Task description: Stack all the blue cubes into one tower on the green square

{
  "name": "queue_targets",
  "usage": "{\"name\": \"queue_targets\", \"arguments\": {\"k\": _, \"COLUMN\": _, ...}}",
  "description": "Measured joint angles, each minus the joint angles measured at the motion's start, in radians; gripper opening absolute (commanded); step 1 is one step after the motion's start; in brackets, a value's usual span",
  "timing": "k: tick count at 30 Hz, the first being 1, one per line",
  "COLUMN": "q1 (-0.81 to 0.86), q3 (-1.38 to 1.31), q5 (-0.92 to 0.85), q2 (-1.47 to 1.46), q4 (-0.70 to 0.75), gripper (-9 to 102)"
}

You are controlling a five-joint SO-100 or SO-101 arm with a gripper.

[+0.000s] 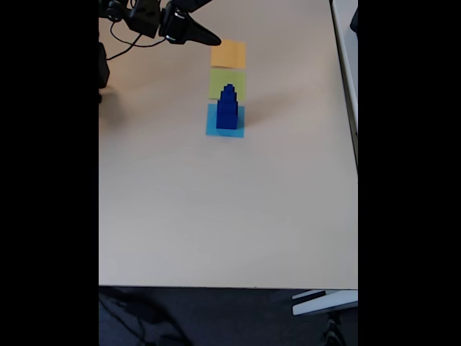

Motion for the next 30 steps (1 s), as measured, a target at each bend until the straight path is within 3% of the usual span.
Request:
{"name": "queue_targets", "arguments": {"k": 24, "q1": -0.054, "q3": 0.655, "q5": -0.690, "q2": 0.661, "q4": 0.014, "gripper": 0}}
{"name": "queue_targets", "arguments": {"k": 30, "q1": -0.046, "q3": 0.773, "q5": -0.735, "q2": 0.867, "q4": 0.054, "gripper": 0}}
